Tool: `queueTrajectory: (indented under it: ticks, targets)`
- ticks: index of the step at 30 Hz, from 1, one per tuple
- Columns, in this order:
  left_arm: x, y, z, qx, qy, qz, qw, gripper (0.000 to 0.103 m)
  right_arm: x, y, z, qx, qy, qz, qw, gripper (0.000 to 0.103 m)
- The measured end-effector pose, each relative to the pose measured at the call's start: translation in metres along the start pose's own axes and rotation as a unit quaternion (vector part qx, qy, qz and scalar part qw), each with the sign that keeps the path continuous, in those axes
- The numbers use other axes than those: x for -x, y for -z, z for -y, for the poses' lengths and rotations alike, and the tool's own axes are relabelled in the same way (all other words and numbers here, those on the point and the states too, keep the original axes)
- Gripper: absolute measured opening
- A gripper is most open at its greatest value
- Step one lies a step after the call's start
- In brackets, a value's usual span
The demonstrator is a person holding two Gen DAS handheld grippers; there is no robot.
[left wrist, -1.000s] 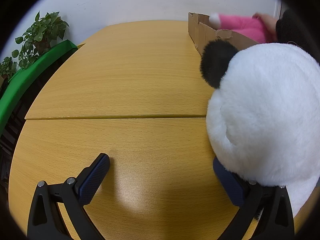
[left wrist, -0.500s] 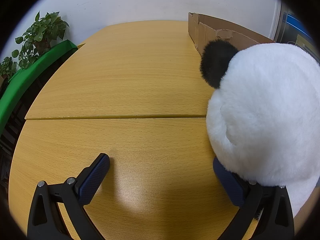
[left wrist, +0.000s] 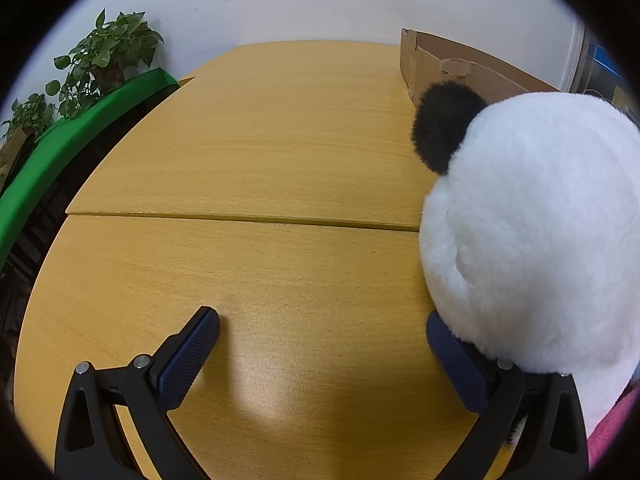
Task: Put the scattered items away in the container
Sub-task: 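Move both grippers toward the plush toys lying beside the box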
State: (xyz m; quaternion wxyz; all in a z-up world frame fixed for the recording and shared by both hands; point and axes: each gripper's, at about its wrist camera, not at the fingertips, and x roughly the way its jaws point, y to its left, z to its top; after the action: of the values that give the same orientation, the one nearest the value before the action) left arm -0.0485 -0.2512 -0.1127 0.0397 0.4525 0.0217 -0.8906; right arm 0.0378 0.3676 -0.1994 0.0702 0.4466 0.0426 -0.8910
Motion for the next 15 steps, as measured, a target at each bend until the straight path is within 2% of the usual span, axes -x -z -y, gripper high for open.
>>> queueTrajectory:
  ticks: [3, 10, 15]
  targets:
    - [0.0, 0.0, 0.0, 0.0, 0.0, 0.0, 1.0, 0.103, 0.005, 0.007, -0.008, -0.006, 0.004, 0.0, 1.0, 0.103]
    - [0.0, 0.0, 0.0, -0.001, 0.0, 0.0, 1.0, 0.103, 0.007, 0.011, -0.038, 0.057, -0.044, 0.002, 0.997, 0.103]
    - [0.0, 0.0, 0.0, -0.001, 0.0, 0.0, 1.0, 0.103, 0.004, 0.008, -0.042, 0.043, -0.035, 0.001, 0.998, 0.103]
